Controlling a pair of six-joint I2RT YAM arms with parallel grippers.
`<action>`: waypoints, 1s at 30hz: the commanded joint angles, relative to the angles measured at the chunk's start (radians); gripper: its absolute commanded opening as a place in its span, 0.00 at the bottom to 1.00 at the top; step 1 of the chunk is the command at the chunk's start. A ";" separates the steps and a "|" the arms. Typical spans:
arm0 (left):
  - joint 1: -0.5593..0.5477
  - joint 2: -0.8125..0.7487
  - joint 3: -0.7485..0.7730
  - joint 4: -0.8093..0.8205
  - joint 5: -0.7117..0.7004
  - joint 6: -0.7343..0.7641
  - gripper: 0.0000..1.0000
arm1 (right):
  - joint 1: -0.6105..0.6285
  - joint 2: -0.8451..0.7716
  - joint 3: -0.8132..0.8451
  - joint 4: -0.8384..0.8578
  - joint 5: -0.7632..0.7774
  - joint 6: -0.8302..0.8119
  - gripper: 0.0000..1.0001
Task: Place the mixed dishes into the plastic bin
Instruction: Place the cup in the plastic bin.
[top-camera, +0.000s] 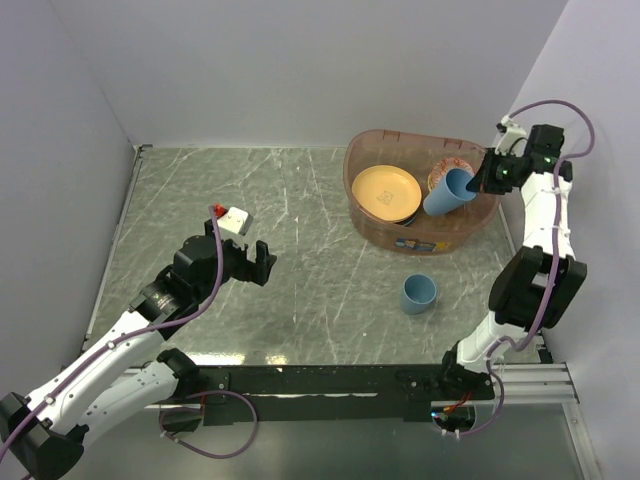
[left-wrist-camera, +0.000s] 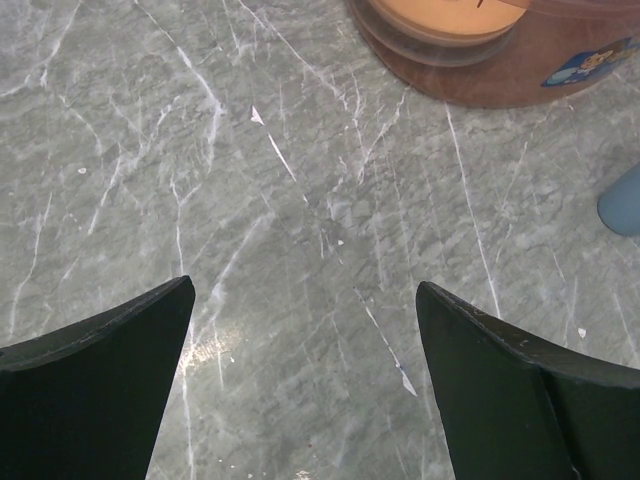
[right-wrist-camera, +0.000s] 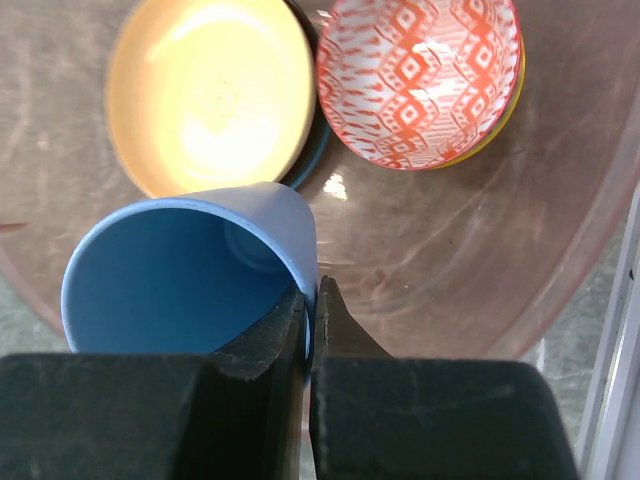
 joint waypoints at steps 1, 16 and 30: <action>0.002 0.006 0.022 0.011 -0.015 0.017 0.99 | 0.046 0.044 0.058 0.035 0.100 -0.018 0.06; 0.003 0.009 0.023 0.008 -0.019 0.018 0.99 | 0.136 0.142 0.006 0.041 0.237 -0.071 0.16; 0.003 0.017 0.022 0.008 -0.022 0.015 0.99 | 0.144 0.121 -0.022 0.055 0.238 -0.076 0.36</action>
